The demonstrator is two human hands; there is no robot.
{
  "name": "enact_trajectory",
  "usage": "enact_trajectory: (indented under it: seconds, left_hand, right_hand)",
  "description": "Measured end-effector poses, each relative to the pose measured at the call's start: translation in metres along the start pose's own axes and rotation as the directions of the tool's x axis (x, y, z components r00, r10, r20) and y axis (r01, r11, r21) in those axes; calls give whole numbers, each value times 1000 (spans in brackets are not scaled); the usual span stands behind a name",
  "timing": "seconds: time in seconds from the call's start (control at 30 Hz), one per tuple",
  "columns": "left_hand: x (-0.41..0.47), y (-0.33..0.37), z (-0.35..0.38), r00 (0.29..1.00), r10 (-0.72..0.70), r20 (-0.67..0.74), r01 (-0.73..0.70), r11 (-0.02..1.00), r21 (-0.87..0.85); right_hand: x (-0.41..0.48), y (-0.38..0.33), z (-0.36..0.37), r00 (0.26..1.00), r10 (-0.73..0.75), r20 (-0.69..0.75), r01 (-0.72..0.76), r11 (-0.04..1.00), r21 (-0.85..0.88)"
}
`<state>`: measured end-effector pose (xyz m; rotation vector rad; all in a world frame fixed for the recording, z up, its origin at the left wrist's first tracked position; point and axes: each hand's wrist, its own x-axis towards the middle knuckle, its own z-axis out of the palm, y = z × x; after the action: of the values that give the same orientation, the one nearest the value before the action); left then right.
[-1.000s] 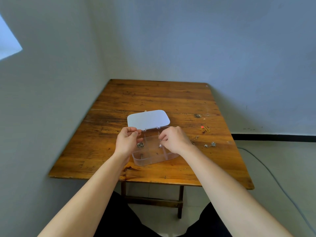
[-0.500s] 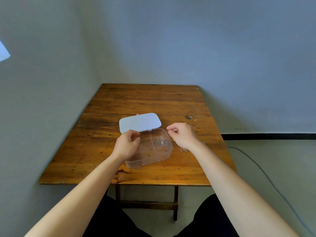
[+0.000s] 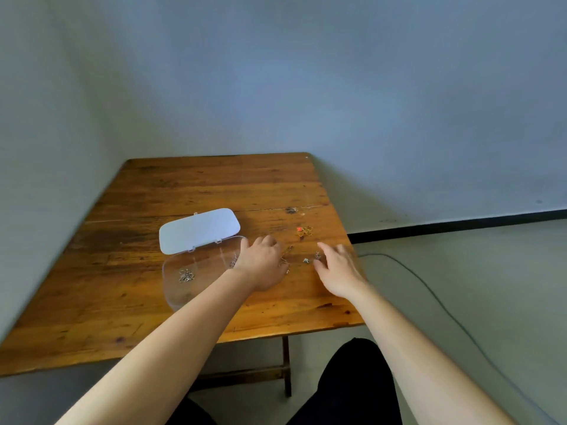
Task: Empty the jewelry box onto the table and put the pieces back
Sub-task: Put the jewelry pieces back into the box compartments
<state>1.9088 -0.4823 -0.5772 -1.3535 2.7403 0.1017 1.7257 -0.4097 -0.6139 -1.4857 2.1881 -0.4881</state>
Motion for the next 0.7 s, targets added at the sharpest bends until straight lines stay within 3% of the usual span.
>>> enact_trajectory:
  seconds: [0.1,0.2,0.37,0.47,0.7]
  left_hand:
    - [2,8,14,995,-18,98,2,986,164]
    - [-3,8,22,1000,-22,6,20,975,222]
    - [-2,6,25,995,-64,-77,70,995,67]
    - [0,3,25,994,-90,-62,86,994,-69]
    - [-2,-1,31,987,-80,-139,60,988,-144]
  right_hand:
    - [2,7,16,997,-6,-73,0,996,-85]
    - [4,9,29,976,-25,-218,-4,991,-134]
    - [2,10,42,880,-72,-470,71,997,-20]
    - [1,14,41,872,-75,-484,112,992,48]
    - [-4,13,38,824,-21,-566,153,970,187]
